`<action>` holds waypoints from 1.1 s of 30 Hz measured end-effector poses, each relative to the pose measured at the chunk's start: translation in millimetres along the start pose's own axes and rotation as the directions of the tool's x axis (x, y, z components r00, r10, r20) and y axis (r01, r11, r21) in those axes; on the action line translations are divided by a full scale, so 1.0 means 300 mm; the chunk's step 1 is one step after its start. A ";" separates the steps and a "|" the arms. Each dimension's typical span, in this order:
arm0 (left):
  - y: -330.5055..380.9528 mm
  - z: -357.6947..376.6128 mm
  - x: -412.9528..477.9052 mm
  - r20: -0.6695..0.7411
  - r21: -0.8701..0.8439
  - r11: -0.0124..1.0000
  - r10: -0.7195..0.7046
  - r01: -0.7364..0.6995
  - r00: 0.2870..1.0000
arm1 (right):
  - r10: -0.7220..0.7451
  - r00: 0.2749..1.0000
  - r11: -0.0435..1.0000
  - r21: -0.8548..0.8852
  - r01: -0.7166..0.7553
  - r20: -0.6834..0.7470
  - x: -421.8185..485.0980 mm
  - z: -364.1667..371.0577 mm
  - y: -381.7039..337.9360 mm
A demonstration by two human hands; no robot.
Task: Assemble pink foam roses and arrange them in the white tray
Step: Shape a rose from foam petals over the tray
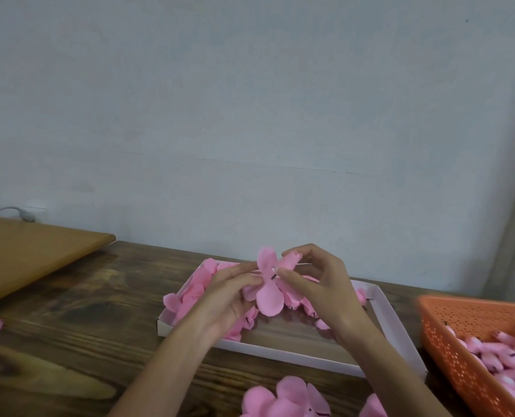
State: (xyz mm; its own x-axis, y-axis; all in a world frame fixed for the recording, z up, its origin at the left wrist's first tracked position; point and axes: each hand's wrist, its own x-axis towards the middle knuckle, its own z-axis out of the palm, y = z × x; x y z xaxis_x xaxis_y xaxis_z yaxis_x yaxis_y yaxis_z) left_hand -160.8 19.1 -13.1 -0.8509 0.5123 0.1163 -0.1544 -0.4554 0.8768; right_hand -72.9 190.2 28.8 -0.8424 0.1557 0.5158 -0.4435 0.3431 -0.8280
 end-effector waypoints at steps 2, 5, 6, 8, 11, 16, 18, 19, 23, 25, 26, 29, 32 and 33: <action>0.003 0.003 0.000 0.019 -0.001 1.000 0.012 -0.012 1.000 | -0.008 1.000 1.000 0.000 0.008 0.018 -0.001 -0.002 0.004; 0.004 0.005 0.004 0.019 0.004 1.000 0.019 -0.019 1.000 | -0.012 0.999 1.000 -0.010 0.012 0.030 0.002 -0.005 0.013; 0.003 0.007 0.004 0.024 0.012 1.000 0.020 -0.021 1.000 | -0.017 0.999 1.000 -0.025 0.017 0.028 0.005 -0.006 0.017; -0.003 0.005 0.005 0.052 0.021 0.999 0.025 -0.026 0.998 | -0.032 0.999 0.997 -0.063 0.034 0.026 0.008 -0.006 0.025; -0.014 0.007 0.010 0.042 0.038 0.999 0.035 -0.037 0.998 | -0.056 0.998 0.993 -0.102 0.056 0.005 0.004 0.001 0.031; -0.019 0.024 0.005 0.002 0.210 0.970 0.125 -0.123 0.992 | -0.065 0.996 0.972 -0.227 0.051 -0.053 0.007 -0.011 0.037; -0.021 0.033 -0.001 -0.006 0.359 0.917 0.188 -0.174 0.982 | -0.090 0.995 0.953 -0.293 0.075 -0.037 0.007 -0.014 0.034; -0.020 0.042 -0.008 -0.011 0.413 0.890 0.217 -0.193 0.976 | -0.105 0.994 0.945 -0.315 0.091 -0.030 0.007 -0.013 0.033; -0.015 0.076 -0.029 -0.003 0.503 0.824 0.303 -0.260 0.953 | -0.139 0.990 0.934 -0.335 0.121 -0.028 0.006 -0.008 0.033; -0.012 0.084 -0.032 -0.003 0.490 0.823 0.329 -0.286 0.944 | -0.175 0.984 0.922 -0.354 0.156 -0.023 0.005 -0.007 0.036; -0.012 0.083 -0.031 -0.004 0.484 0.821 0.347 -0.302 0.938 | -0.198 0.980 0.914 -0.367 0.175 -0.025 0.005 -0.005 0.036; -0.009 0.087 -0.032 -0.044 0.483 0.813 0.393 -0.325 0.919 | -0.236 0.971 0.908 -0.361 0.212 -0.023 0.003 0.004 0.033; -0.016 0.088 -0.029 -0.038 0.508 0.792 0.414 -0.339 0.909 | -0.290 0.957 0.904 -0.321 0.282 0.023 -0.004 0.013 0.027; -0.017 0.090 -0.028 -0.026 0.514 0.783 0.423 -0.351 0.906 | -0.310 0.950 0.902 -0.306 0.306 0.036 -0.006 0.015 0.023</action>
State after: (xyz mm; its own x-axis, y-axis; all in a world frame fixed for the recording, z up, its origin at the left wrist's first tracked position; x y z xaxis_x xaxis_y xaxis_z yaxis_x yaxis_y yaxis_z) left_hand -139.4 36.8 -6.0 -0.8490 0.2522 0.4644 0.4360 -0.1623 0.8852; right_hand -75.8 188.1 21.0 -0.6743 0.0079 0.7384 -0.5639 0.6401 -0.5218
